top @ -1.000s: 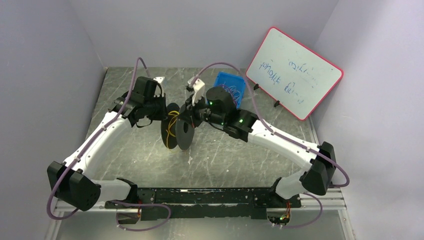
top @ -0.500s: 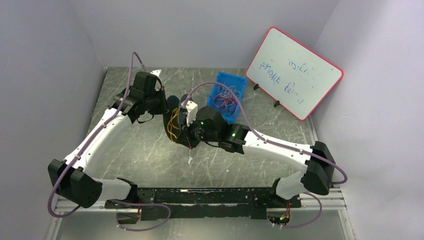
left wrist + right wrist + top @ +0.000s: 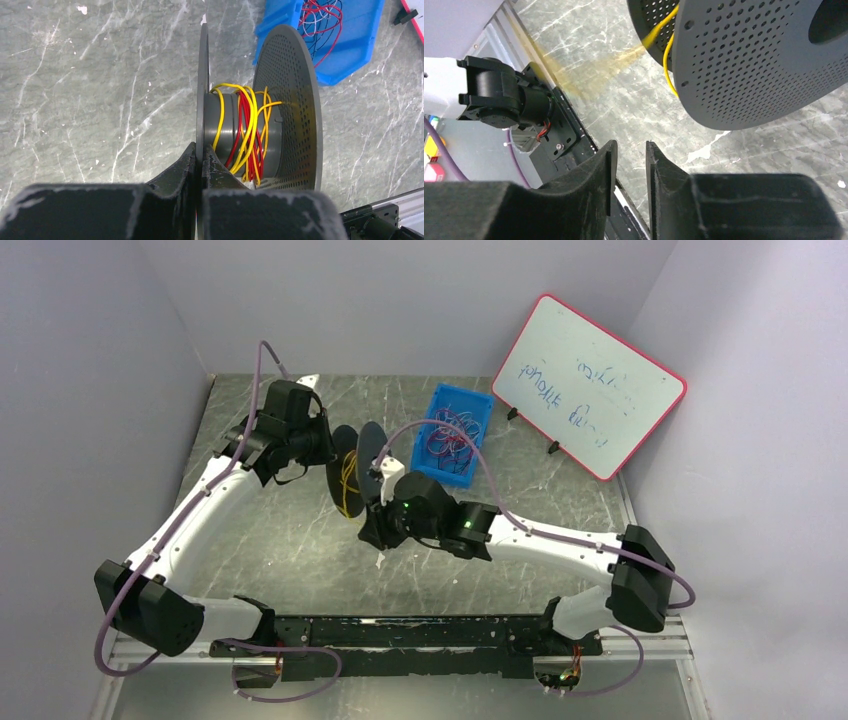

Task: Wrap the cables
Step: Wrap the cable around the cable reel, then place the cable reel at the center of the board.

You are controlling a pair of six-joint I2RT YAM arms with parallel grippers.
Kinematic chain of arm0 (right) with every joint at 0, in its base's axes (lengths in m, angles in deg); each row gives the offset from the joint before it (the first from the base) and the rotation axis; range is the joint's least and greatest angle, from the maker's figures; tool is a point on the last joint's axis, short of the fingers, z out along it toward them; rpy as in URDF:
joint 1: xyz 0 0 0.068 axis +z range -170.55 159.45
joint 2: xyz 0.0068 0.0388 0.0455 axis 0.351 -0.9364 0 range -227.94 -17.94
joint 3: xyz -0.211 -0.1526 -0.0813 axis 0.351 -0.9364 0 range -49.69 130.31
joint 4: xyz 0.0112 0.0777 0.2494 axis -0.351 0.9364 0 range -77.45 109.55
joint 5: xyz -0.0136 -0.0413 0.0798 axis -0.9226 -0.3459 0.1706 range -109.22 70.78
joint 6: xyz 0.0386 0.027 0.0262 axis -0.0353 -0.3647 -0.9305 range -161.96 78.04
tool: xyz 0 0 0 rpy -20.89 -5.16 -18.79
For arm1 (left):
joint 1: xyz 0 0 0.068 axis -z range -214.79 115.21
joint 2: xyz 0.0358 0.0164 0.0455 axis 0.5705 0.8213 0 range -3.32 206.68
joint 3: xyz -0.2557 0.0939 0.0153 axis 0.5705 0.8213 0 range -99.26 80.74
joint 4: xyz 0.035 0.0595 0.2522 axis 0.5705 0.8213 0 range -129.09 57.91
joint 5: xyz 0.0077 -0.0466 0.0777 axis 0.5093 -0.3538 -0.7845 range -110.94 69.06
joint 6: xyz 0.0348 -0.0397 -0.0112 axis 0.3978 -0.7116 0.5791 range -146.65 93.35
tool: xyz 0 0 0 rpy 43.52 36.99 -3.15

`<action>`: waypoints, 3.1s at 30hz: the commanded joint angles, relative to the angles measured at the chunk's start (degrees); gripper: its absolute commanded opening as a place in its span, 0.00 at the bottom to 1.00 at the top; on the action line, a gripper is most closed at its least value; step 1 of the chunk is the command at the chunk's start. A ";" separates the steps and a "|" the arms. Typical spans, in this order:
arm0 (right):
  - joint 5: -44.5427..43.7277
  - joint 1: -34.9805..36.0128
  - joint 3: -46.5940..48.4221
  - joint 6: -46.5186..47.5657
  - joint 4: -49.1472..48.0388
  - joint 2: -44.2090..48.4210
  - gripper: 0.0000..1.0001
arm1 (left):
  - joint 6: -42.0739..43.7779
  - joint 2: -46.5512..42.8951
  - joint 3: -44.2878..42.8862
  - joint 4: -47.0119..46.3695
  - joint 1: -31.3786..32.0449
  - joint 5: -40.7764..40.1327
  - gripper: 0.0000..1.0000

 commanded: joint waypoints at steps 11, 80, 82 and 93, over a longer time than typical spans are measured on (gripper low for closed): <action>-7.41 0.66 -6.18 0.11 0.68 10.91 0.37 | -0.49 -2.72 -2.64 -4.49 -2.41 -3.73 0.07; -21.94 -28.77 -6.09 2.89 1.02 6.33 0.48 | 0.83 4.42 5.35 -14.98 14.72 -18.59 0.07; -21.57 -28.91 -5.99 2.74 0.99 6.04 0.48 | 0.77 4.75 5.04 -15.04 15.92 -19.08 0.07; -20.17 -29.42 -6.25 2.57 0.46 5.58 0.48 | 0.94 8.42 2.48 -15.13 19.30 -21.35 0.07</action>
